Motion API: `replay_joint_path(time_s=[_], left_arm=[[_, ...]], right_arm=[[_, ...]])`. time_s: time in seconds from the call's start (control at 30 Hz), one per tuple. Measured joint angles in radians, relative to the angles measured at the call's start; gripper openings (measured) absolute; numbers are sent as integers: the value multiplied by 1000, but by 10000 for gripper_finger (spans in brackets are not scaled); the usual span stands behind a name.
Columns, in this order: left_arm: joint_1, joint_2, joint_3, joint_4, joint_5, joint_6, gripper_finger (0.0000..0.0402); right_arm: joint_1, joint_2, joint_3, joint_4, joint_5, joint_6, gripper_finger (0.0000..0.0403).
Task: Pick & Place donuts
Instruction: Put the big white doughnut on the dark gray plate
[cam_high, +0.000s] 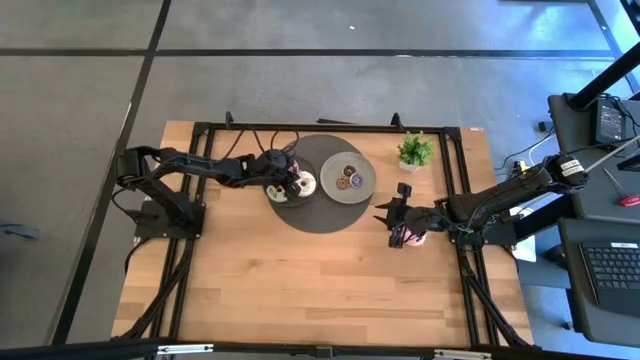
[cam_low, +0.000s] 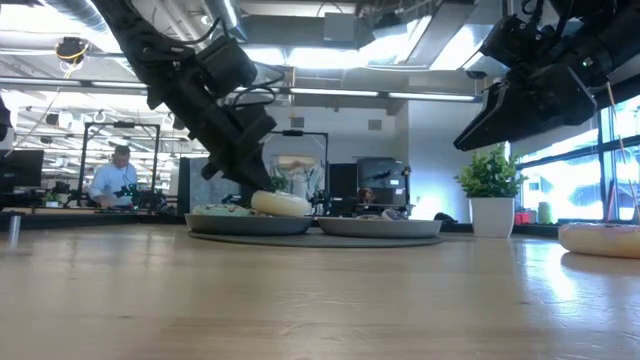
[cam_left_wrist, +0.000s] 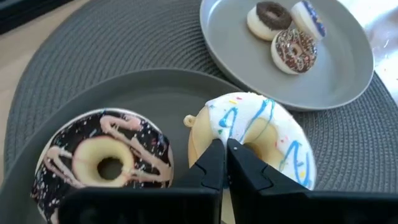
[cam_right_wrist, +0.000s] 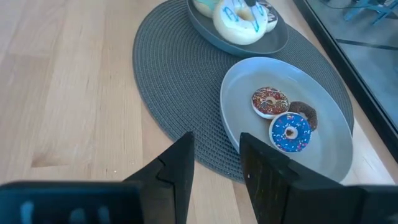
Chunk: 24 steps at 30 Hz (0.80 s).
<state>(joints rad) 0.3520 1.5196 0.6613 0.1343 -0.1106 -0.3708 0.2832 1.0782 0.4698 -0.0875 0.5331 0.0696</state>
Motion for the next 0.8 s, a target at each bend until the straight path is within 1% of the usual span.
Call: replay_joint_path(time_s=[0.2,0.57,0.8], left_arm=[[-5,3,0,20,-4,-1,6],[-5,113,1,56,-13,-14,18],[-3,110,2,62,-37,-12,24]], right_arm=[[0,0,0,0,0,0,130],[0,-1,0,0,0,0,130],[0,-1,0,0,-1,0,130]])
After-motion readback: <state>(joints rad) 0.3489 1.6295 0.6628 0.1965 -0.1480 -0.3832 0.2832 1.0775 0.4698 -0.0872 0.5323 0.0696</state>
